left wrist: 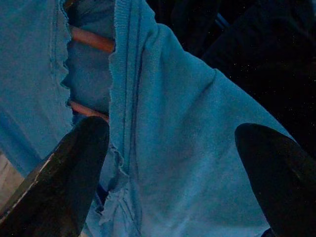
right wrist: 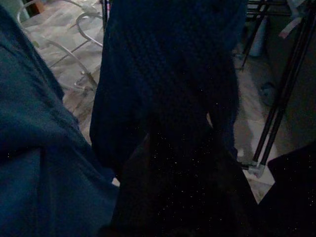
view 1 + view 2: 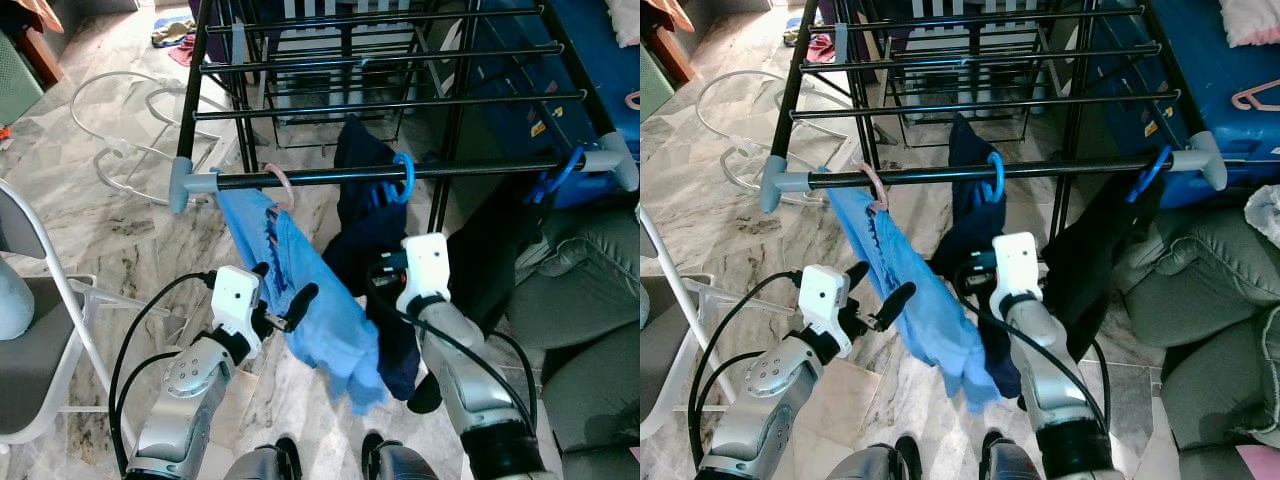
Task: Hang hanger
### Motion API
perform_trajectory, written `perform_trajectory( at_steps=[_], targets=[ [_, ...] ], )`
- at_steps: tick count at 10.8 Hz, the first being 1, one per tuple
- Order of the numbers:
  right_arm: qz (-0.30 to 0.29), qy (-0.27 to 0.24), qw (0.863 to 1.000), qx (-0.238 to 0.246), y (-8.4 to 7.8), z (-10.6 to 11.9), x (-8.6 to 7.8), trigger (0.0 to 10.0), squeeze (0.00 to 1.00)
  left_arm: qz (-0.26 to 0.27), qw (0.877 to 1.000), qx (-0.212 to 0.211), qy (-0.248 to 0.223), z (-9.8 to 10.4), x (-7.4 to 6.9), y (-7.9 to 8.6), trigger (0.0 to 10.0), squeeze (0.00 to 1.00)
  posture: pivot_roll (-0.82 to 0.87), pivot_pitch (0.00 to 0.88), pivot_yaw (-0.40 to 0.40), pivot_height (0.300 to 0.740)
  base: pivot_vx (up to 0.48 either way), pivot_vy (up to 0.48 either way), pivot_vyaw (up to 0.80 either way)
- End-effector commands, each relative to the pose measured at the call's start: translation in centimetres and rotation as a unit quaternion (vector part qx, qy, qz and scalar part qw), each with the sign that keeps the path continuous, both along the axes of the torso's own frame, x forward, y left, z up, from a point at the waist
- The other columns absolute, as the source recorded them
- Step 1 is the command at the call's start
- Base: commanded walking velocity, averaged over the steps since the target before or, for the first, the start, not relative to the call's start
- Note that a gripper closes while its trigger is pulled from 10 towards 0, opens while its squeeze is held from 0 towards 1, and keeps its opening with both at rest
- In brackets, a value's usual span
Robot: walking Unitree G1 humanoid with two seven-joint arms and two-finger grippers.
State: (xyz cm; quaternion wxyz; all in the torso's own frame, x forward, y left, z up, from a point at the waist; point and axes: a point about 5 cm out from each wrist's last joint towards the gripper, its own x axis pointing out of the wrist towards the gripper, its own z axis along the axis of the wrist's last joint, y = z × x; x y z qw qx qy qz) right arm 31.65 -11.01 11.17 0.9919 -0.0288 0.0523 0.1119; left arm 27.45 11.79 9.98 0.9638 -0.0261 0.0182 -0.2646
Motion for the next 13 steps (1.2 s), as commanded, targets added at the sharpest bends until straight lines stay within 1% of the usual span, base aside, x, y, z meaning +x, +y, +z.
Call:
perform_trajectory(
  at_steps=[1,2,3,5,6,8,9,10,13],
  targets=[
    [-0.003,0.052,0.999,-0.007,-0.1,-2.3,-0.9,10.0,0.00,-0.001,1.000,0.011,0.014,-0.6,-0.3,0.2,10.0,0.00,-0.06,0.236,0.074,0.740,0.000,0.000,0.00],
    [-0.008,0.058,0.998,-0.003,-0.3,-2.8,-1.2,10.0,0.10,-0.002,1.000,0.012,0.015,-0.7,-0.3,0.2,10.0,0.00,-0.06,0.236,0.075,0.740,0.000,0.000,0.00],
    [-0.011,0.062,0.998,0.002,-0.4,-3.0,-1.3,10.0,1.00,-0.002,1.000,0.012,0.015,-0.7,-0.2,0.2,10.0,0.00,-0.06,0.235,0.077,0.740,0.000,0.000,0.00],
    [-0.022,0.056,0.998,0.001,-0.8,-3.1,-1.4,10.0,1.00,-0.002,1.000,0.013,0.015,-0.7,-0.1,0.2,10.0,0.00,-0.06,0.232,0.079,0.740,0.000,0.000,0.00],
    [-0.023,0.032,0.999,0.002,-1.0,-2.4,-1.3,10.0,1.00,-0.001,1.000,0.013,0.016,-0.7,-0.1,0.2,10.0,0.00,-0.06,0.231,0.080,0.740,0.000,0.000,0.00],
    [-0.049,-0.023,0.999,-0.004,-1.9,-1.1,-1.7,10.0,1.00,-0.001,1.000,0.014,0.017,-0.8,-0.1,0.2,10.0,0.00,-0.06,0.232,0.081,0.740,0.000,0.000,0.00],
    [-0.056,-0.041,0.998,-0.001,-2.1,-0.7,-2.3,10.0,1.00,-0.001,1.000,0.014,0.017,-0.8,-0.1,0.2,10.0,0.00,-0.07,0.230,0.082,0.740,0.000,0.000,0.00],
    [-0.054,-0.065,0.996,-0.009,-2.1,-0.3,-3.0,10.0,1.00,-0.003,1.000,0.014,0.017,-0.8,0.1,0.2,10.0,0.00,-0.07,0.228,0.084,0.740,0.000,0.000,0.00],
    [-0.081,-0.114,0.990,-0.011,-3.3,1.2,-4.5,10.0,1.00,0.006,0.999,0.034,0.024,-1.2,0.5,0.2,10.0,0.00,-0.09,0.223,0.091,0.740,0.000,0.000,0.00]
  ],
)
